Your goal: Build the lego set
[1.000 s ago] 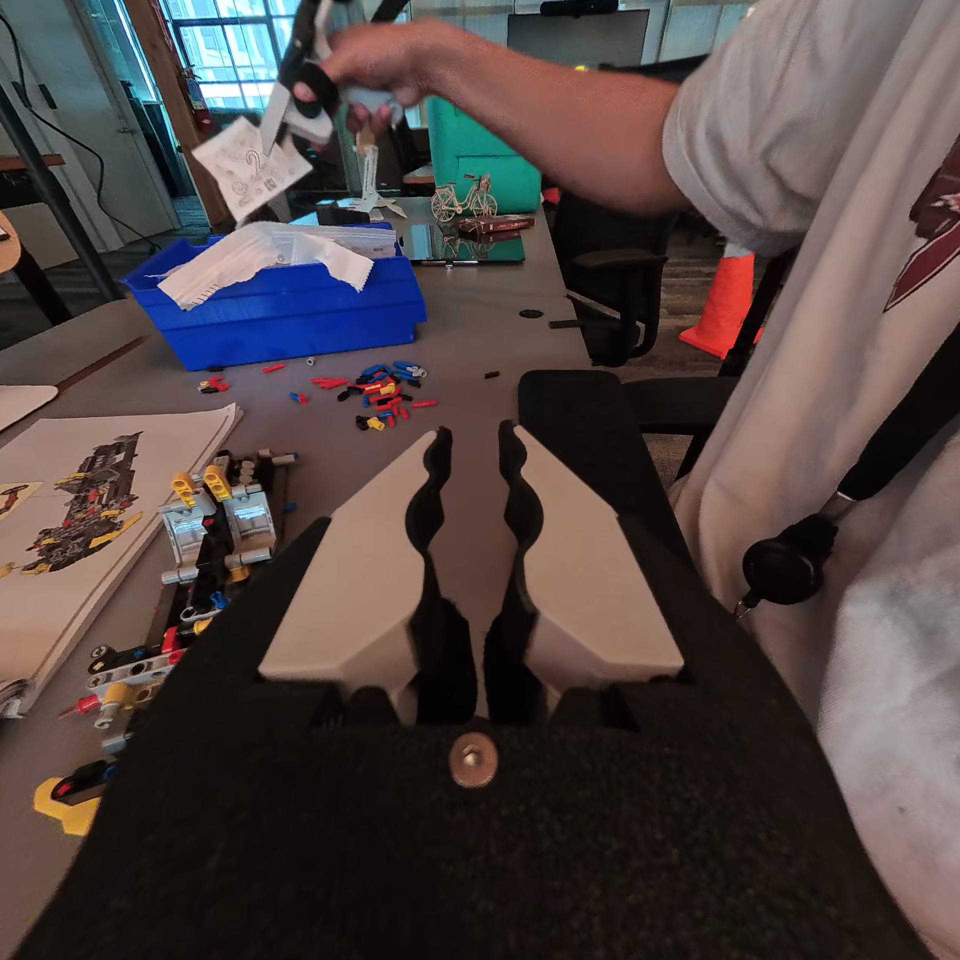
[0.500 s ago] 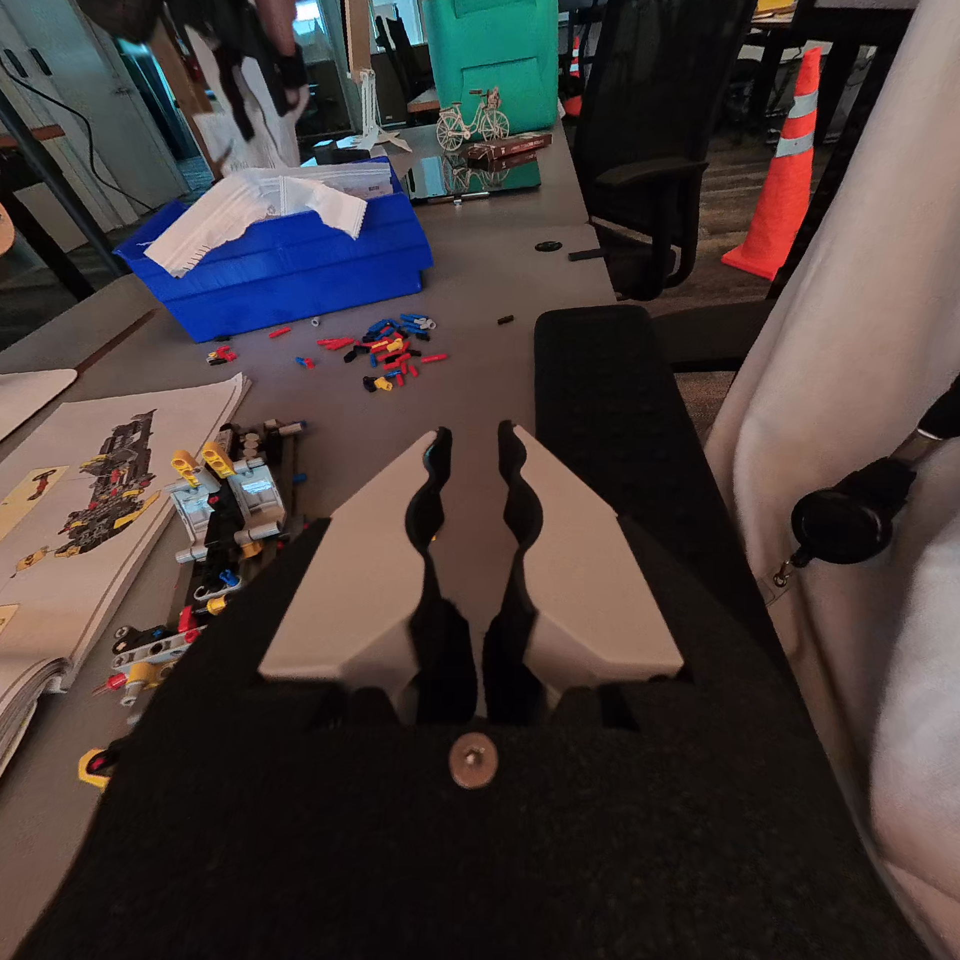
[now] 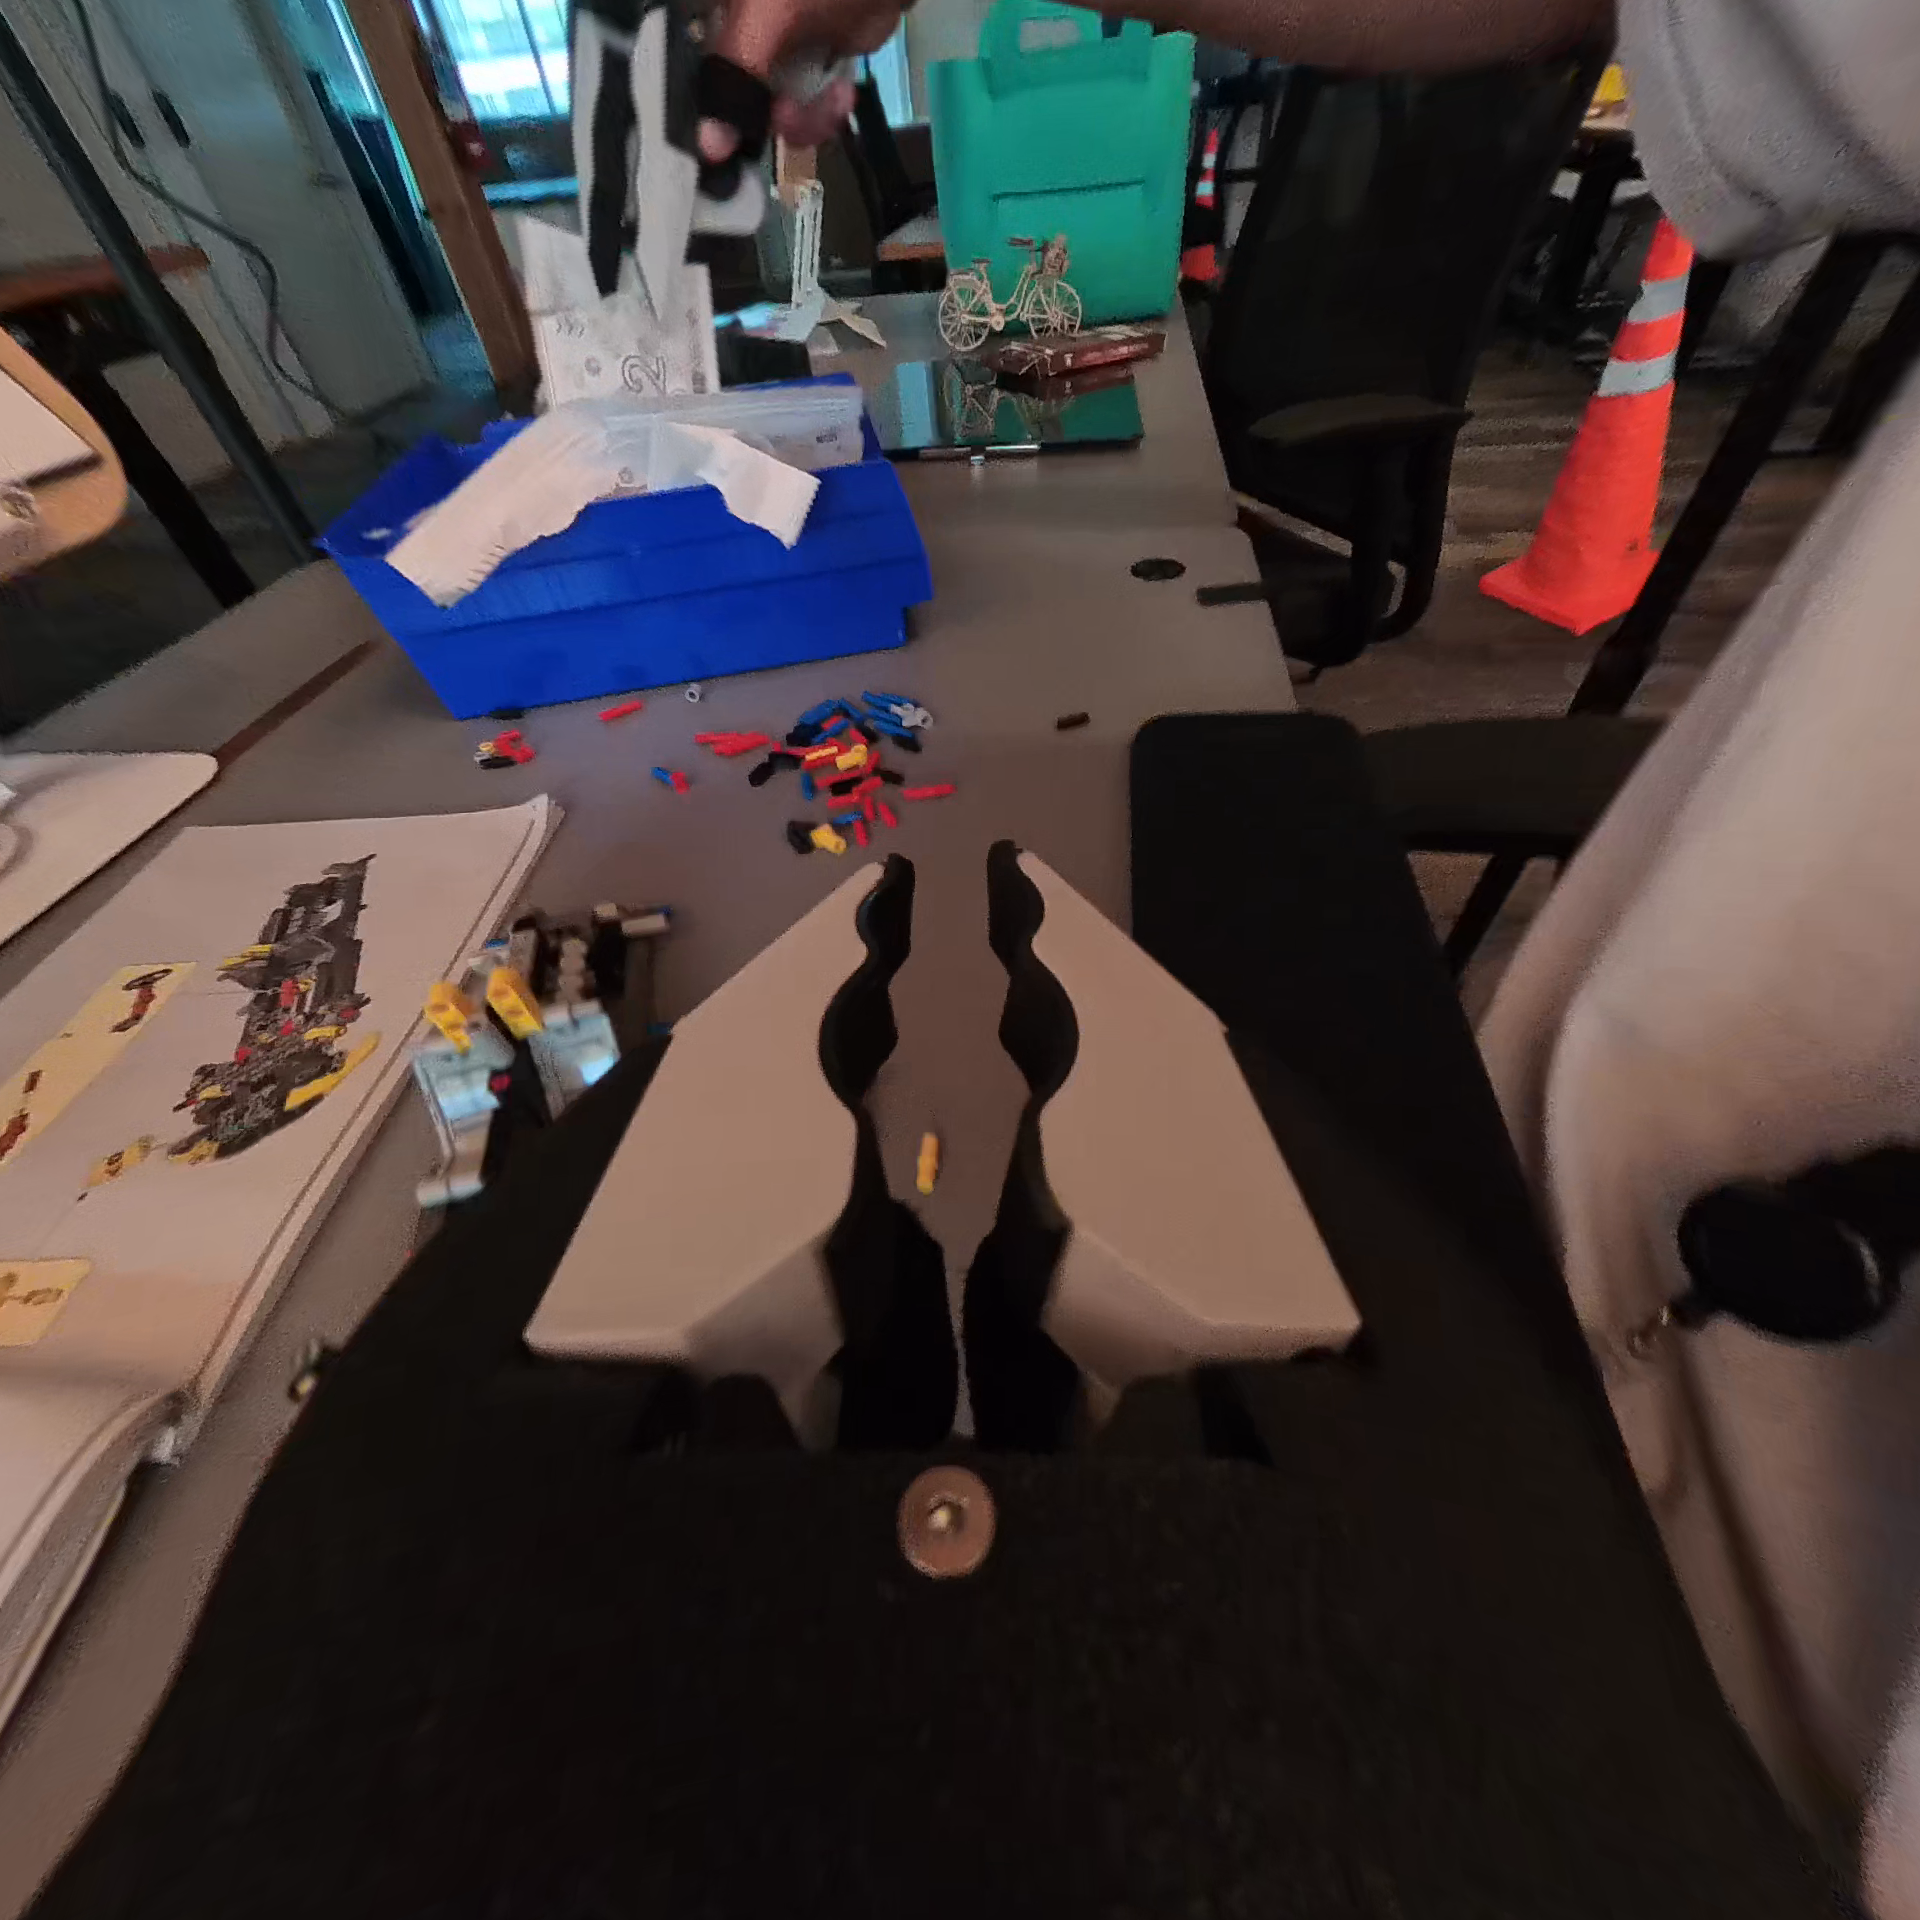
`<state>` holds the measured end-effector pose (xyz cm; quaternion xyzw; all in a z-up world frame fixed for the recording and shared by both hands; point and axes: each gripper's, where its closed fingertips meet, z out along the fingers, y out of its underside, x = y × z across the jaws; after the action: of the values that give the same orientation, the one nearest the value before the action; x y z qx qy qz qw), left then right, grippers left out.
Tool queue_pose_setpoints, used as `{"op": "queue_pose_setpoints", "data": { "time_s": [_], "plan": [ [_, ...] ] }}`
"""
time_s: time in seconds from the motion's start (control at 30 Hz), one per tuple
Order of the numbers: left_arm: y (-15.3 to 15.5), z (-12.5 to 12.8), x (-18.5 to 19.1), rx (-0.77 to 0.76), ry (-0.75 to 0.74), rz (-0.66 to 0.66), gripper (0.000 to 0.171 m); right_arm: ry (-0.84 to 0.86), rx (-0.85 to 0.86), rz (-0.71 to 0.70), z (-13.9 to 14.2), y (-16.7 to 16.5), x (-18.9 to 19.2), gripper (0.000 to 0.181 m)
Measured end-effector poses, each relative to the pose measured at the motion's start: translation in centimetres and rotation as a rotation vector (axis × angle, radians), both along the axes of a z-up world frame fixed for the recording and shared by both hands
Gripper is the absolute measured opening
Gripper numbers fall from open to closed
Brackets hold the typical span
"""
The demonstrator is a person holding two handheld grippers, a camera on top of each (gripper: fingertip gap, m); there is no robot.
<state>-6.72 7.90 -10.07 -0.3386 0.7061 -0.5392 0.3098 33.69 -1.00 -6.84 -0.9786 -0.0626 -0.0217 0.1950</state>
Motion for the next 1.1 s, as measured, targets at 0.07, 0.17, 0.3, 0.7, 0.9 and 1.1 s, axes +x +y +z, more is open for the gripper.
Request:
{"op": "queue_pose_setpoints", "data": {
  "time_s": [0.07,0.17,0.3,0.7,0.9,1.1],
  "plan": [
    [0.2,1.7,2.6,0.008,0.057,0.001,0.015,-0.089,0.057,0.048,1.3,0.1,-0.8,0.051],
    [0.5,5.3,8.7,0.127,0.095,0.01,0.019,-0.175,0.074,0.085,2.0,-0.1,-1.4,0.05],
    [-0.1,9.0,18.3,0.212,0.133,-0.063,0.026,-0.242,0.101,0.059,3.0,-0.9,-1.1,0.051],
    [-4.1,1.6,21.8,0.268,0.303,-0.206,0.026,-0.218,0.425,0.019,-1.4,-1.6,-9.9,0.022],
    [-5.5,2.4,23.6,0.322,0.259,-0.199,0.025,-0.374,0.178,0.049,-4.3,-1.3,-5.8,0.018],
    [-5.3,2.6,26.9,0.416,0.195,-0.121,0.025,-0.425,0.114,0.126,-5.1,-0.1,-5.1,0.0]
  ]
}}
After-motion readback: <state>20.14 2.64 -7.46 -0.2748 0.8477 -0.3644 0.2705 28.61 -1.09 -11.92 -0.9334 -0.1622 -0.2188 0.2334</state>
